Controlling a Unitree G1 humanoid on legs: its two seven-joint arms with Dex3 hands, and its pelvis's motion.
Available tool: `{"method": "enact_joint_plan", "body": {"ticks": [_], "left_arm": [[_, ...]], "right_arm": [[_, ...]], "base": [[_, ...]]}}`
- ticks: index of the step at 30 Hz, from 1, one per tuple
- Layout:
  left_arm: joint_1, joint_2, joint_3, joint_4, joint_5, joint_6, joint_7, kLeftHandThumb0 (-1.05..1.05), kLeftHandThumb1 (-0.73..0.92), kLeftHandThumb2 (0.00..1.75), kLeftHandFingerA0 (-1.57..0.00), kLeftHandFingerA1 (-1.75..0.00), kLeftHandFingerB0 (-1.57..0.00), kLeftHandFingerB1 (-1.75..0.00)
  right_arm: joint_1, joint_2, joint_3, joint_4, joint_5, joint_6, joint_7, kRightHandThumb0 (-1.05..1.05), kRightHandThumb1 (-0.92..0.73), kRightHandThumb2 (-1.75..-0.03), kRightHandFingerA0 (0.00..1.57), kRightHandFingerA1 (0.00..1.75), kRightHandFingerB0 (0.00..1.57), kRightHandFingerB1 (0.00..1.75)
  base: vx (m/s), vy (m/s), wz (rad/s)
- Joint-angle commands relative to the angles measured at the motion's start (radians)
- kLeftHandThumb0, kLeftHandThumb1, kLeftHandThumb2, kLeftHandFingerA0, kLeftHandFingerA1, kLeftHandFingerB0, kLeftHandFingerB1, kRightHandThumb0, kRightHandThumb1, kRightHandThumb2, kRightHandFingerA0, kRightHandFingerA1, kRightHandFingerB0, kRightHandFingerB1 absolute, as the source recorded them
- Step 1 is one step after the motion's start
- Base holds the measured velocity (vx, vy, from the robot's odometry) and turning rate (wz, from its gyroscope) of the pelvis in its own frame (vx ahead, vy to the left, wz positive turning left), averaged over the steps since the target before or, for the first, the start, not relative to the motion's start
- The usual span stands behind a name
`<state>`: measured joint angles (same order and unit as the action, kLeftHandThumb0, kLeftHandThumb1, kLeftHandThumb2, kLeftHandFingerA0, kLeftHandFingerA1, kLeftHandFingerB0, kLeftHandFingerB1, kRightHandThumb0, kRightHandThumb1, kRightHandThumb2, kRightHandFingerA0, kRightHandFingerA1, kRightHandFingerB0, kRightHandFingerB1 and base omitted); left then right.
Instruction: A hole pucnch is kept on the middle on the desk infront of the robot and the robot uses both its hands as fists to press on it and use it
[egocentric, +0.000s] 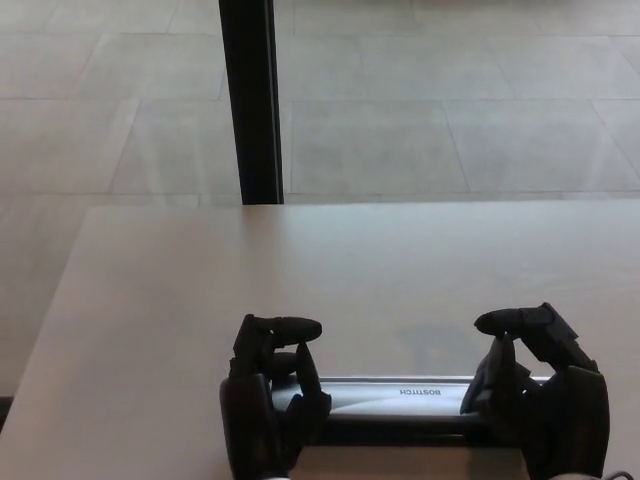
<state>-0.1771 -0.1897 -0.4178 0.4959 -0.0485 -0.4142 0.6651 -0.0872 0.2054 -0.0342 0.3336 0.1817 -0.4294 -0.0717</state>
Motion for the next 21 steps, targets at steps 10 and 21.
{"method": "enact_joint_plan", "body": {"ticks": [10, 21], "left_arm": [[-0.096, -0.252, -0.115, 0.409, 0.291, 0.034, 0.35, -0.33, 0.85, 0.89, -0.88, -1.75, -0.59, -1.75], [-0.118, -0.21, -0.217, 0.467, 0.396, 0.018, 0.32, -0.26, 0.86, 0.87, -0.93, -1.75, -0.61, -1.69]], "right_arm": [[0.033, -0.021, -0.025, 0.489, -0.28, -0.263, -0.342, -0.66, -0.67, -0.88, 0.99, 1.75, 0.82, 1.74], [0.065, 0.101, -0.124, 0.438, 0.047, -0.088, -0.143, -0.5, -0.71, -0.65, 0.81, 1.33, 0.76, 0.83]], "base": [[0.0, 0.0, 0.0], [0.0, 0.0, 0.01]]}}
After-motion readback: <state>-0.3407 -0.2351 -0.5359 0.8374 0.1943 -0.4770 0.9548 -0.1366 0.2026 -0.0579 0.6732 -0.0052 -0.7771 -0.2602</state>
